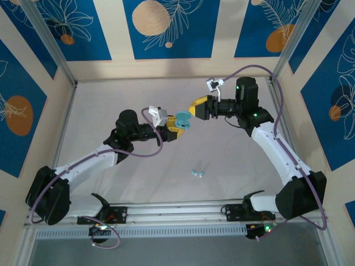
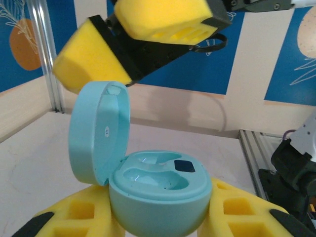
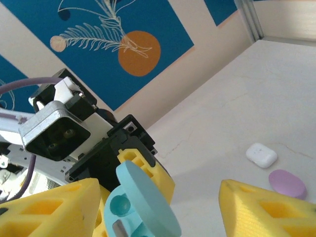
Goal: Insert wireless bluetooth earbuds into charging case
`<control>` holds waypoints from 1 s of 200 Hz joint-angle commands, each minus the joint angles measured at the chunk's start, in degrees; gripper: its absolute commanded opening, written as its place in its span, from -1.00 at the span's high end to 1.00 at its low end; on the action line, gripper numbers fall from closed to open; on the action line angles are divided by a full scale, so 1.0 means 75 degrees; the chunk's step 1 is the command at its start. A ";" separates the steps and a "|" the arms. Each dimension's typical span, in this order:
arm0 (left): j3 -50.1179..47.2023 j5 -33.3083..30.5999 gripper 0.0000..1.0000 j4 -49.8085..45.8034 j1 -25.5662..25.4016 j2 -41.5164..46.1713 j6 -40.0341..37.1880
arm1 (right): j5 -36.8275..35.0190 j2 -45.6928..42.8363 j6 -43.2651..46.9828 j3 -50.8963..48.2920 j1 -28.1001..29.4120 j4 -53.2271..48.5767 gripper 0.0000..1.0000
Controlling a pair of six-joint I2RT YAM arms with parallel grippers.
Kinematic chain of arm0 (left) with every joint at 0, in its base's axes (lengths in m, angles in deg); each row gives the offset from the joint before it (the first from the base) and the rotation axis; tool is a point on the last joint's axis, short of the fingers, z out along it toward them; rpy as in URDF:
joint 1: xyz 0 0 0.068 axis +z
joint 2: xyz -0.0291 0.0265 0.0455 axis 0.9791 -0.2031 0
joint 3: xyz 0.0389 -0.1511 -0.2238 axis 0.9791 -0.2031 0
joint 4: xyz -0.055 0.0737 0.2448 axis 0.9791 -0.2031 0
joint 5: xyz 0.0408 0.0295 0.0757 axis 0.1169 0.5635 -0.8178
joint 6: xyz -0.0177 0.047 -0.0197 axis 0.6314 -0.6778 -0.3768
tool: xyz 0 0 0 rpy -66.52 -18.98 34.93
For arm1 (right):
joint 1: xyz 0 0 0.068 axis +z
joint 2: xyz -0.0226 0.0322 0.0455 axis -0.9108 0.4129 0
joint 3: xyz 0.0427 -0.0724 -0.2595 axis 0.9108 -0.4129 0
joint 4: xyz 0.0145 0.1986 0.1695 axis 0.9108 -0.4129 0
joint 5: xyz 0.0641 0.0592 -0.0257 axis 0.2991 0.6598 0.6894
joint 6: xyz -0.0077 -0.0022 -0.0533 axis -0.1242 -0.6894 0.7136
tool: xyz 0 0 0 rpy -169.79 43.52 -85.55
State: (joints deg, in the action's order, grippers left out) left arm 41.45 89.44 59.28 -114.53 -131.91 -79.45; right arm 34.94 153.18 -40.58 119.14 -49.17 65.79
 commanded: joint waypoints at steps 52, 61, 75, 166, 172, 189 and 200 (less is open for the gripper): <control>-0.0493 -0.1124 0.59 0.1082 -0.0057 0.0492 0.0178 | -0.2333 -0.1080 -0.1031 -0.0295 -0.0675 -0.1811 -0.13; -0.0520 -0.1239 0.60 0.1082 -0.0057 0.0573 0.0170 | -0.2654 -0.1066 -0.1167 -0.0316 -0.0772 -0.2253 -0.08; -0.0555 -0.1366 0.60 0.1069 -0.0062 0.0711 0.0162 | -0.3053 -0.0979 -0.1257 -0.0348 -0.0875 -0.3022 0.02; -0.0712 -0.1804 0.60 0.1102 -0.0082 0.1106 0.0232 | -0.4413 0.0512 -0.1072 -0.1385 0.1104 -0.5108 0.25; -0.0737 -0.1810 0.60 0.1114 -0.0077 0.1124 0.0240 | -0.4575 0.0677 -0.1155 -0.1403 0.1264 -0.5117 0.26; -0.0783 -0.1845 0.60 0.1114 -0.0083 0.1187 0.0244 | -0.4803 0.1078 -0.1289 -0.1433 0.1663 -0.5021 0.29; -0.0832 -0.1882 0.60 0.1102 -0.0081 0.1250 0.0232 | -0.4915 0.1311 -0.1422 -0.1427 0.1891 -0.4928 0.31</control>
State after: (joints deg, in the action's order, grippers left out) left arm 35.94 76.40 64.89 -114.68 -124.61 -78.36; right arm 2.53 160.24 -49.22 108.98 -37.80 30.53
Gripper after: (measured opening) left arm 0.333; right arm 0.353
